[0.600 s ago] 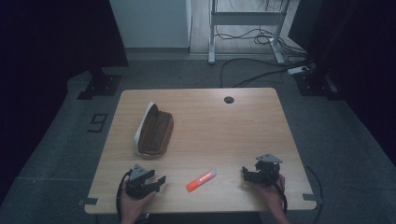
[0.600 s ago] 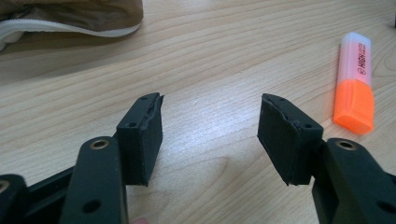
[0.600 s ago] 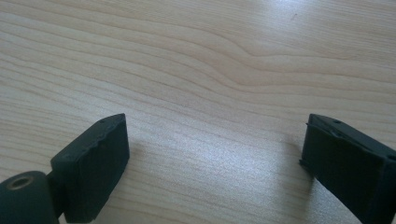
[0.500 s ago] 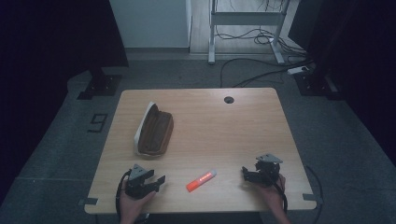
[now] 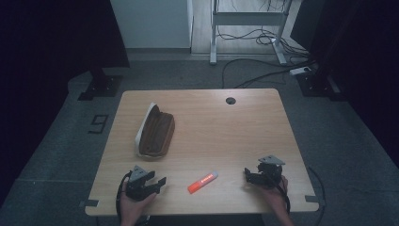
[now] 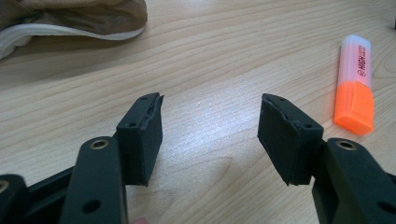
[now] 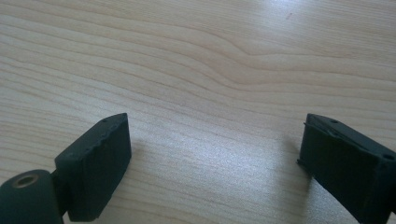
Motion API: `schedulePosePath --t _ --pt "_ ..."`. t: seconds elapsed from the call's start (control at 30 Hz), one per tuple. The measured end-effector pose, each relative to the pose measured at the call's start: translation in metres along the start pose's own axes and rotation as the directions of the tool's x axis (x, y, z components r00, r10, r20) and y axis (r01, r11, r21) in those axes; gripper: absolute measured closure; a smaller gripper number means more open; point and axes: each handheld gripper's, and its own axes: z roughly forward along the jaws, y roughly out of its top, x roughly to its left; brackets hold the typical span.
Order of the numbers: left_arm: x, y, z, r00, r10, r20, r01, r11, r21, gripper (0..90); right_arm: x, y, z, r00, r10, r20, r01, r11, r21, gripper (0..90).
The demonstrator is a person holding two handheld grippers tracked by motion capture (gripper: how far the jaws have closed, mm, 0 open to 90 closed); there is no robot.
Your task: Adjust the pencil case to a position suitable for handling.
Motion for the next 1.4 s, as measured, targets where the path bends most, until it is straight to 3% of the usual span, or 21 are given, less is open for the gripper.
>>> schedulePosePath --t 0.23,0.4,0.67,1.03,1.4 --pt "0.005 0.000 -0.001 0.9992 -0.027 -0.029 0.027 0.9996 -0.006 39.9 0.000 0.000 0.000 1.0000 0.000 0.000 0.000 1.000 0.000 8.5" --pt "0.001 0.005 -0.002 0.9984 -0.045 -0.034 0.045 0.9990 -0.009 39.2 0.000 0.000 0.000 1.0000 0.000 0.000 0.000 1.000 0.000 8.5" --pt "-0.012 0.027 -0.012 0.9995 -0.016 -0.027 0.014 0.9979 -0.064 37.7 -0.001 0.001 0.000 1.0000 -0.004 -0.004 0.004 1.000 0.003 8.5" --pt "-0.012 0.047 -0.019 0.9995 0.004 -0.032 -0.007 0.9950 -0.100 36.5 -0.001 0.001 0.000 1.0000 -0.002 -0.003 0.002 1.000 0.001 9.0" --pt "-0.008 0.055 -0.027 0.9986 0.004 -0.053 -0.010 0.9924 -0.123 36.5 -0.001 0.001 0.000 1.0000 0.003 0.000 -0.003 1.000 0.000 9.7"
